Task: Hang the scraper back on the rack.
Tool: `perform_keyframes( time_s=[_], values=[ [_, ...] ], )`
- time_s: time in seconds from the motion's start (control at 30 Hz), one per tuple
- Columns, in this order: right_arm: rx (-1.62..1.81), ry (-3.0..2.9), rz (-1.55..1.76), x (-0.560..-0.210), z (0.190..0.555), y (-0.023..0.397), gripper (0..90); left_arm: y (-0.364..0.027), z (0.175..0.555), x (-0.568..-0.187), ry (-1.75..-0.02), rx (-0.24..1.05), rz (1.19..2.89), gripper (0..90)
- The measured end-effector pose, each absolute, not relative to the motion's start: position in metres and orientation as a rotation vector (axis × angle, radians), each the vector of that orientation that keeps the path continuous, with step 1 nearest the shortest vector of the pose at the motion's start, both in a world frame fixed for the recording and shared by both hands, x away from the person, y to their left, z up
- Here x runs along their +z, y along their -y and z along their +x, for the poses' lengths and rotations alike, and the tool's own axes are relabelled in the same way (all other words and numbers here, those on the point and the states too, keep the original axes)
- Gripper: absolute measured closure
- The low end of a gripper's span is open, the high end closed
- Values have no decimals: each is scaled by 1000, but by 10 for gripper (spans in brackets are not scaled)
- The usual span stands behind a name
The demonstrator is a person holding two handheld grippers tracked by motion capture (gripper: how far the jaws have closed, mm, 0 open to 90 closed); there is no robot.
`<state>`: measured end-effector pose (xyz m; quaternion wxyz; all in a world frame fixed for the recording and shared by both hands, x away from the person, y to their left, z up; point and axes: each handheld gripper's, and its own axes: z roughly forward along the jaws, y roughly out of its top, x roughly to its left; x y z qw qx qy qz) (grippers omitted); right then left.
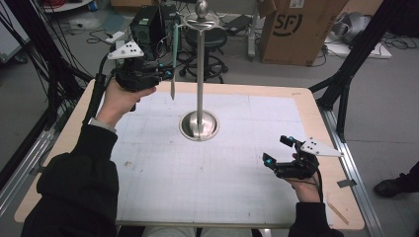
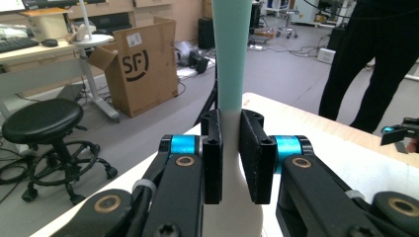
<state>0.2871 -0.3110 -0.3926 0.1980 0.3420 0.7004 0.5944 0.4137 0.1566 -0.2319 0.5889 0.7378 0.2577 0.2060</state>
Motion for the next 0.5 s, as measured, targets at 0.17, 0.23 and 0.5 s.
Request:
perform_keyframes(
  time_s=[0.17, 0.23, 0.5],
  values=[
    [1667, -1961, 956, -392, 287, 311, 7, -157, 411, -232, -580, 507, 1717, 758],
    [1667, -1959, 956, -392, 287, 311, 7, -159, 408, -232, -572, 509, 1708, 732],
    [1657, -1970, 951, -393, 287, 308, 7, -171, 397, -247, -553, 470, 1705, 519]
  ],
)
